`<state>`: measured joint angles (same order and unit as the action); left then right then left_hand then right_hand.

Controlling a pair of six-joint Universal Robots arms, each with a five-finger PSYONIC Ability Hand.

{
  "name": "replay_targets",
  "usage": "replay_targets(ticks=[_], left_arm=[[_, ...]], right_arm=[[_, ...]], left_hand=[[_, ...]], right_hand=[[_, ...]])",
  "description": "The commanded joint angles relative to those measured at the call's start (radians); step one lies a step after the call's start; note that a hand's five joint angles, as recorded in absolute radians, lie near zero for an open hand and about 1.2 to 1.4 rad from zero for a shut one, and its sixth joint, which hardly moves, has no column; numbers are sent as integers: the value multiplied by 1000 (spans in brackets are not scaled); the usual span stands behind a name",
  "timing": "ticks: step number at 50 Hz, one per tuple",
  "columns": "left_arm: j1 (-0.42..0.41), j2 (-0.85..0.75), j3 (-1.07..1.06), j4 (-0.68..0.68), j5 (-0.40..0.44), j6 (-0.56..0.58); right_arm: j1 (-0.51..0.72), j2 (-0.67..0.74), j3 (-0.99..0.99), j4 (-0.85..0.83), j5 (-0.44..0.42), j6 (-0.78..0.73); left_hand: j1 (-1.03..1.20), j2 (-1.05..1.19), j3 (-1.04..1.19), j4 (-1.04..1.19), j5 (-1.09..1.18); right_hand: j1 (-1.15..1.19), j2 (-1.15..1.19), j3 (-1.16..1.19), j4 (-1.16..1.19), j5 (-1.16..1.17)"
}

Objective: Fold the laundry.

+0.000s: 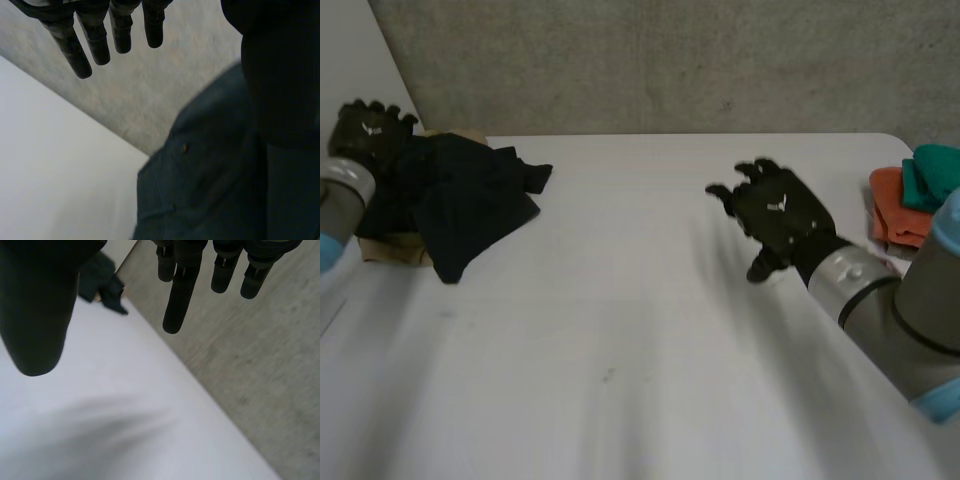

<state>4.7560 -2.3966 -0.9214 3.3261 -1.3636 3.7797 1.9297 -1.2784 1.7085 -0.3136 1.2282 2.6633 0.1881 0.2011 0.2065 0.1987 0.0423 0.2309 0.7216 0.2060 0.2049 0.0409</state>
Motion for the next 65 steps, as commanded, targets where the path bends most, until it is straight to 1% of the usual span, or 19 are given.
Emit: replay_targets(ticks=[1, 3, 5, 6, 11, 18, 23, 30, 32, 33, 34, 35, 36, 46, 56, 59, 60, 61, 65], left_arm=[[25, -247, 166, 121, 23, -3], [24, -272, 196, 121, 24, -5], [22, -280, 217, 132, 31, -15], [22, -280, 226, 133, 32, -20], [-33, -236, 228, 139, 26, -69], [-165, 147, 7, 234, 29, -208], [-336, 416, -198, 282, 37, -362], [-536, 525, -436, 299, 43, -446], [-547, 519, -447, 309, 41, -437], [-547, 505, -445, 314, 38, -428], [-530, 452, -430, 319, 31, -396], [-519, 421, -418, 317, 29, -371], [-506, 391, -404, 314, 26, -342], [-191, 159, -252, 135, 26, 110], [-53, -68, -107, 110, 54, 178], [-50, -122, -38, 110, 57, 178], [-53, -140, -7, 112, 55, 173], [-56, -147, 7, 113, 54, 173], [-86, -147, 33, 118, 43, 158]], right_arm=[[-24, 4, 95, -24, -3, -8], [-35, 2, 111, -38, -1, -13], [-51, 2, 126, -55, -1, -25], [-57, 4, 131, -59, -1, -29], [-83, 1, 134, -65, 0, -57], [-109, -16, 126, -65, 4, -57], [-113, -48, 122, -64, 60, -54], [-127, -61, 128, -59, 88, -51], [-133, -62, 128, -58, 83, -49], [-136, -61, 128, -58, 83, -49], [-141, -61, 128, -56, 82, -49], [-141, -62, 128, -55, 83, -51], [-141, -61, 128, -55, 82, -51], [-140, -56, 129, -55, 70, -56], [-136, -6, 125, -64, 77, -63], [-136, 1, 123, -64, 80, -63], [-135, 4, 125, -64, 82, -63], [-135, 4, 125, -65, 83, -63], [-136, 4, 123, -65, 86, -63]], left_hand=[[72, 59, 53, 61, 43], [391, 377, 372, 380, 362], [1129, 1116, 1111, 1119, 1101], [1207, 1194, 1189, 1197, 1179], [1208, 1195, 1190, 1198, 1179], [1208, 1195, 1190, 1198, 1179], [1208, 1195, 1190, 1198, 1179], [1208, 1195, 1190, 1198, 1179], [1208, 1195, 1190, 1198, 1179], [1208, 1195, 1190, 1198, 1179], [470, 457, 452, 460, 442], [88, 75, 70, 77, 59], [-14, -27, -32, -24, -42], [58, 45, 39, 47, 29], [78, 65, 60, 68, 49], [353, 340, 334, 342, 324], [889, 876, 871, 878, 860], [1188, 1175, 1169, 1177, 1159], [1208, 1195, 1190, 1198, 1179]], right_hand=[[-56, -547, -31, -30, -41], [-56, -547, -31, -30, -41], [-56, -547, -31, -30, -41], [-56, -547, -31, -30, -41], [-56, -547, -31, -30, -41], [-56, -547, -31, -30, -41], [-56, -547, -31, -30, -41], [-56, -547, -31, -30, -41], [-56, -547, -31, -30, -41], [-56, -547, -31, -30, -41], [-56, -547, -31, -30, -41], [-56, -547, -31, -30, -41], [-56, -547, -31, -30, -41], [-56, -547, -31, -30, -41], [-56, -547, -31, -30, -41], [-56, -547, -31, -30, -41], [-56, -547, -31, -30, -41], [-56, -547, -31, -30, -41], [-56, -547, -31, -30, -41]])
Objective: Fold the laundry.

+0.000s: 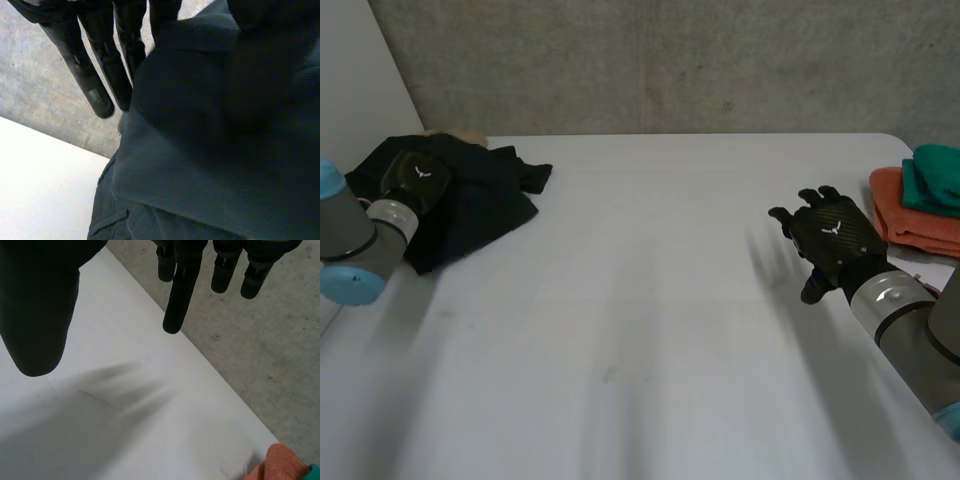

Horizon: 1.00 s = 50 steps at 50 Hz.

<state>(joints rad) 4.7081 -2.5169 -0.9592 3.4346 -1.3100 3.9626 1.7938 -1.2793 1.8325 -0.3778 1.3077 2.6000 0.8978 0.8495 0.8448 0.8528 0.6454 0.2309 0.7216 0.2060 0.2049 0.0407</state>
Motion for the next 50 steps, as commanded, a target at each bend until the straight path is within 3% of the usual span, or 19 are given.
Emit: replay_targets(ticks=[1, 4, 11, 16, 20, 24, 25, 26, 27, 31, 37, 43, 50], left_arm=[[-54, -14, 68, 6, -11, -37], [-123, 107, 44, 5, -11, -111], [-279, 458, -145, 38, -11, -400], [-474, 636, -313, 41, -11, -642], [-601, 629, -452, 54, -9, -746], [-728, 511, -500, 101, -17, -758], [-749, 480, -494, 104, -20, -755], [-769, 457, -486, 106, -24, -749], [-776, 435, -480, 104, -26, -744], [-776, 406, -463, 55, -95, -703], [-677, 527, -486, -11, -212, -626], [-638, 673, -622, -60, -233, -614], [-646, 702, -792, -86, -230, -606]], right_arm=[[-1, 3, -1, -1, 8, 0], [-2, 3, -1, -1, 8, 2], [-16, -14, 2, -1, 11, 5], [-17, -29, -2, 0, 21, 9], [-25, -32, -9, 4, 47, 9], [-31, -35, -10, 5, 59, 11], [-33, -35, -12, 7, 61, 11], [-33, -35, -13, 7, 62, 12], [-33, -35, -15, 8, 65, 14], [-40, -37, -21, 10, 88, 17], [-53, -64, -25, 11, 110, 19], [-48, -132, -25, 52, 107, 12], [-48, -176, -36, 135, 97, 15]], left_hand=[[498, 547, 551, 543, 576], [498, 547, 551, 543, 576], [498, 547, 551, 543, 576], [498, 547, 551, 543, 576], [498, 547, 551, 543, 576], [498, 547, 551, 543, 576], [249, 297, 302, 294, 327], [-306, -258, -253, -261, -228], [-640, -591, -587, -595, -562], [-620, -571, -567, -575, -542], [-631, -583, -579, -586, -554], [-605, -557, -552, -560, -527], [-582, -533, -529, -537, -504]], right_hand=[[-56, -547, -31, -30, -41], [-56, -547, -31, -30, -41], [-56, -547, -31, -30, -41], [-56, -547, -31, -30, -41], [-56, -547, -31, -30, -41], [-56, -547, -31, -30, -41], [-56, -547, -31, -30, -41], [-56, -547, -31, -30, -41], [-56, -547, -31, -30, -41], [-56, -547, -31, -30, -41], [-56, -547, -31, -30, -41], [-56, -547, -31, -30, -41], [-56, -547, -31, -30, -41]])
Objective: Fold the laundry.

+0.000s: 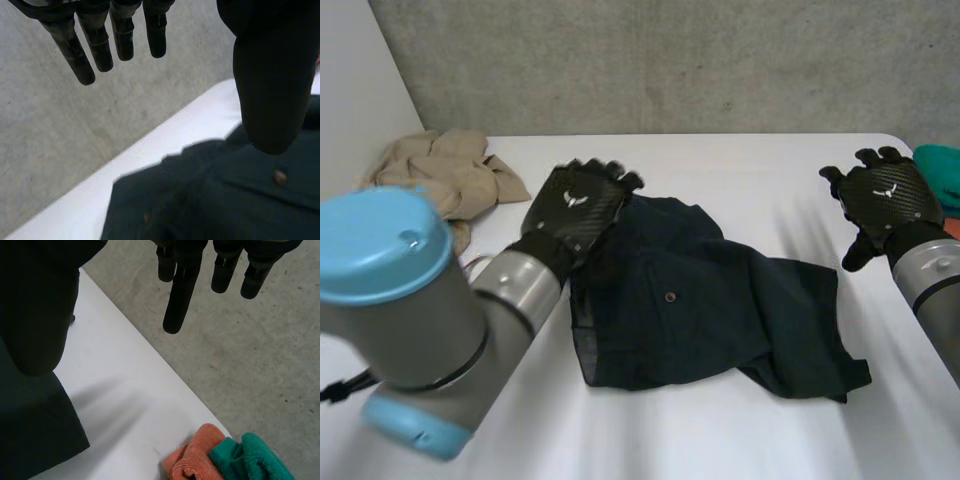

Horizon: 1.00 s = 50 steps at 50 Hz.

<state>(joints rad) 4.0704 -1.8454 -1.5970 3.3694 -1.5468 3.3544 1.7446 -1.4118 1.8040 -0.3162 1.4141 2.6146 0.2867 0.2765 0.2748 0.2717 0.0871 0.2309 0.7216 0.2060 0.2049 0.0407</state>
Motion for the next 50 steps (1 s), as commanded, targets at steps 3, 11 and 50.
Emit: replay_targets(ticks=[3, 11, 50], left_arm=[[-25, 8, -193, -13, 5, 7], [-54, -178, -155, -5, 4, 48], [-174, -383, 378, 352, 472, -81]], right_arm=[[4, -49, -5, 80, -9, 1], [9, -36, 8, 80, -14, -4], [-36, -30, -5, 43, 23, 16]], left_hand=[[30, 40, 41, 45, 55], [82, 92, 94, 97, 107], [770, 780, 782, 785, 795]], right_hand=[[-56, -547, -31, -30, -41], [-56, -547, -31, -30, -41], [-56, -547, -31, -30, -41]])
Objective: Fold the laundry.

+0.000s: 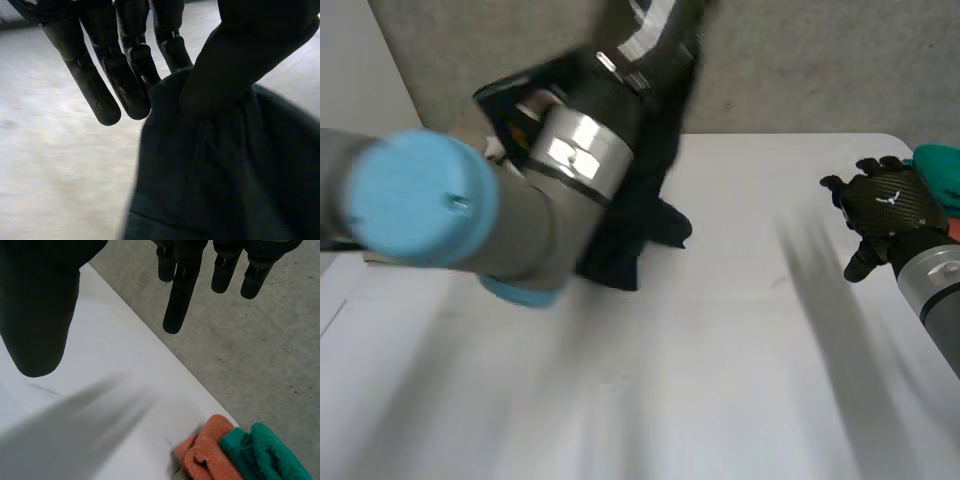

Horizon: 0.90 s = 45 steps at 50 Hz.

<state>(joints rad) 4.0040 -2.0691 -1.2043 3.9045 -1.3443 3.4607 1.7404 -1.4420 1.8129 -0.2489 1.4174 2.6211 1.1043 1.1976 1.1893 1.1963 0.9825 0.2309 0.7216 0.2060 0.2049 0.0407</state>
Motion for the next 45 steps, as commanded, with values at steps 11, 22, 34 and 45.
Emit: replay_targets(ticks=[11, 22, 34, 45], left_arm=[[-30, -22, -96, -338, 277, -192], [113, 260, -460, -458, -102, -179], [268, 205, -646, -485, -119, -34], [353, 37, -580, -476, -115, 95]], right_arm=[[-58, 34, -34, -30, 5, -4], [-35, -77, -14, 289, -256, -188], [21, 150, -50, 353, -316, -188], [48, 302, -63, 139, -265, -199]], left_hand=[[-791, -884, -876, -883, -844], [-703, -797, -788, -795, -756], [-327, -420, -412, -419, -380], [-356, -450, -441, -448, -409]], right_hand=[[-56, -547, -31, -30, -41], [-56, -547, -31, -30, -41], [218, -273, 243, 244, 233], [362, -129, 387, 388, 378]])
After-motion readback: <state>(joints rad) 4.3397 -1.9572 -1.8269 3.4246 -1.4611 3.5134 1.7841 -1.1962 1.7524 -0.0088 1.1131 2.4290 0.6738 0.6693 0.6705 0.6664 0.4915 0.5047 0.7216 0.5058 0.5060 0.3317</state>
